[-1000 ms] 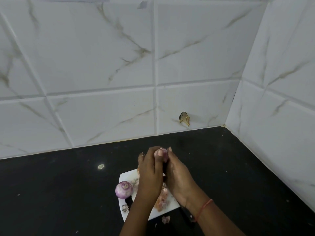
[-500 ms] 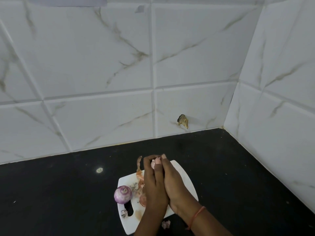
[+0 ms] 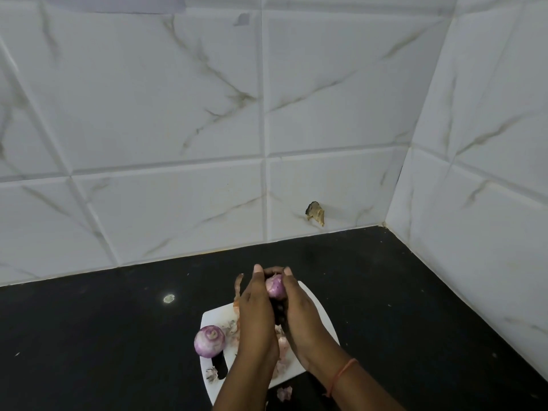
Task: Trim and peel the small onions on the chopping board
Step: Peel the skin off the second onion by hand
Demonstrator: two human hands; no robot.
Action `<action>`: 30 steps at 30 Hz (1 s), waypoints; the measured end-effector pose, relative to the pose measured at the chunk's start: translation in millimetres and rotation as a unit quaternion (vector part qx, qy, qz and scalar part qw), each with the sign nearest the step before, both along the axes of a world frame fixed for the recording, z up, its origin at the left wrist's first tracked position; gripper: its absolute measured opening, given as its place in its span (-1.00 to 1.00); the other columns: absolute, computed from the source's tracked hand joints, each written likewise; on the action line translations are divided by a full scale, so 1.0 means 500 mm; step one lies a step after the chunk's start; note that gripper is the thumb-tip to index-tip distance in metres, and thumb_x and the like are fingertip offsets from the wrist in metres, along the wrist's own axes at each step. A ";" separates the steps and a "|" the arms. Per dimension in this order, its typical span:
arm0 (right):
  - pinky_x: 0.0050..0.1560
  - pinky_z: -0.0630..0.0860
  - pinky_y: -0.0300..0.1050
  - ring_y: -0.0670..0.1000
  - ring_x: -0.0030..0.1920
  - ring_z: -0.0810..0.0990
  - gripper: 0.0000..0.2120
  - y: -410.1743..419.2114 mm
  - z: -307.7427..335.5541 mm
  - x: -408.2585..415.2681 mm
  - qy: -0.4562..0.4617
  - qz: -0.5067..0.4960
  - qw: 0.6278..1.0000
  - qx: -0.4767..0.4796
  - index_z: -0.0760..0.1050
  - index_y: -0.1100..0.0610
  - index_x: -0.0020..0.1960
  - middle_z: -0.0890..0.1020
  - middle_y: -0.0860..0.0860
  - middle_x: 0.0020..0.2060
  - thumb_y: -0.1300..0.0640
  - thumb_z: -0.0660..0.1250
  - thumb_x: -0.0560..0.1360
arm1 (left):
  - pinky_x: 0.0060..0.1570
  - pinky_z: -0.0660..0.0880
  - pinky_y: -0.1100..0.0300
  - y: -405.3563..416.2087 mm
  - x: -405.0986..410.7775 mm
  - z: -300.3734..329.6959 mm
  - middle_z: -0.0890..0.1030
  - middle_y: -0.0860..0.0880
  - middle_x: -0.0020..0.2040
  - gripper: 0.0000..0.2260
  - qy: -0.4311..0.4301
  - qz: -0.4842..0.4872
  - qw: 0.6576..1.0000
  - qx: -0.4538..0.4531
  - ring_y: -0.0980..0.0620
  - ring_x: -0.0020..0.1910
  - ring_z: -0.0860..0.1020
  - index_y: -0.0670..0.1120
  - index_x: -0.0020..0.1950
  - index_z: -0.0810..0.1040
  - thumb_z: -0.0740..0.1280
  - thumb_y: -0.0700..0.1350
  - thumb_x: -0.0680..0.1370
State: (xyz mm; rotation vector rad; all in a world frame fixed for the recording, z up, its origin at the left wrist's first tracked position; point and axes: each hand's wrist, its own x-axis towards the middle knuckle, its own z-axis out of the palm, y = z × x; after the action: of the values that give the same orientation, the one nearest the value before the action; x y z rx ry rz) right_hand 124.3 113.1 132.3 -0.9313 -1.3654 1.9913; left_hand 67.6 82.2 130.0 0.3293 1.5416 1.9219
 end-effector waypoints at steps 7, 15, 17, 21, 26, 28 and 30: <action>0.06 0.53 -0.12 -0.04 0.00 0.69 -0.58 0.005 0.015 0.008 0.013 0.000 0.999 -0.037 0.69 0.05 -0.04 0.73 0.01 -0.09 -0.13 0.11 0.63 | 0.11 0.55 0.00 -0.009 0.026 0.004 0.71 0.06 -0.02 -0.58 0.090 -0.005 0.996 -0.002 0.10 0.03 0.66 0.00 0.12 0.61 0.17 0.28 0.60; 0.09 0.53 -0.15 -0.07 0.01 0.69 -0.68 -0.001 0.024 0.003 -0.005 -0.003 1.000 -0.008 0.65 0.09 0.07 0.72 0.03 -0.05 -0.04 0.18 0.62 | -0.06 0.54 0.07 -0.007 0.037 0.014 0.68 -0.04 -0.20 -0.66 0.100 0.055 0.993 -0.013 0.09 -0.16 0.65 -0.13 -0.04 0.61 0.07 -0.09 0.72; 0.18 0.53 -0.09 -0.05 0.08 0.67 -0.68 0.001 0.028 0.004 -0.010 -0.006 1.000 -0.002 0.64 0.05 0.11 0.72 0.02 0.00 -0.05 0.16 0.62 | 0.10 0.58 -0.01 -0.008 0.028 0.015 0.72 -0.06 -0.13 -0.63 0.047 0.036 0.998 -0.012 0.02 -0.05 0.68 -0.09 0.01 0.65 0.08 -0.01 0.71; 0.13 0.55 -0.11 -0.05 0.08 0.66 -0.67 0.003 0.035 0.009 -0.015 -0.005 1.000 0.011 0.63 0.00 0.11 0.72 -0.01 0.00 -0.05 0.11 0.64 | 0.26 0.54 -0.03 -0.013 0.018 0.022 0.73 -0.07 0.03 -0.51 -0.002 -0.002 1.000 0.002 0.01 0.09 0.68 -0.05 0.10 0.68 0.08 0.24 0.66; -0.08 0.51 -0.28 -0.12 -0.03 0.67 -0.69 -0.009 0.032 0.002 -0.046 -0.023 0.997 0.060 0.61 0.04 0.02 0.70 0.01 -0.09 -0.04 0.13 0.64 | 0.27 0.50 -0.17 -0.016 0.029 0.014 0.67 -0.08 0.05 -0.57 0.078 0.003 0.997 -0.019 -0.11 0.14 0.62 -0.04 0.20 0.56 0.12 0.24 0.65; -0.08 0.51 -0.28 -0.09 -0.02 0.66 -0.69 -0.007 0.033 0.004 -0.053 -0.029 0.996 0.067 0.61 0.08 0.05 0.69 0.04 -0.06 -0.01 0.12 0.64 | 0.25 0.50 -0.20 -0.018 0.028 0.011 0.65 -0.08 0.01 -0.65 0.106 -0.003 0.994 -0.016 -0.15 0.12 0.61 -0.08 0.21 0.54 0.09 0.11 0.70; 0.01 0.55 -0.19 -0.03 0.03 0.65 -0.68 -0.004 0.040 0.003 -0.058 -0.031 0.996 0.063 0.59 0.15 0.09 0.67 0.11 -0.02 -0.01 0.13 0.64 | 0.18 0.54 -0.07 -0.021 0.020 0.008 0.66 -0.05 -0.02 -0.70 0.131 -0.028 0.991 -0.003 -0.08 0.08 0.63 -0.08 0.18 0.54 0.07 0.01 0.72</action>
State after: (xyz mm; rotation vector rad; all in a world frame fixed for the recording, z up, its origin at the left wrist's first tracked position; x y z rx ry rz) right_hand 125.7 111.1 152.4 -1.0317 -1.4875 1.8067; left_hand 77.6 71.8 134.2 0.6368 1.6841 1.8890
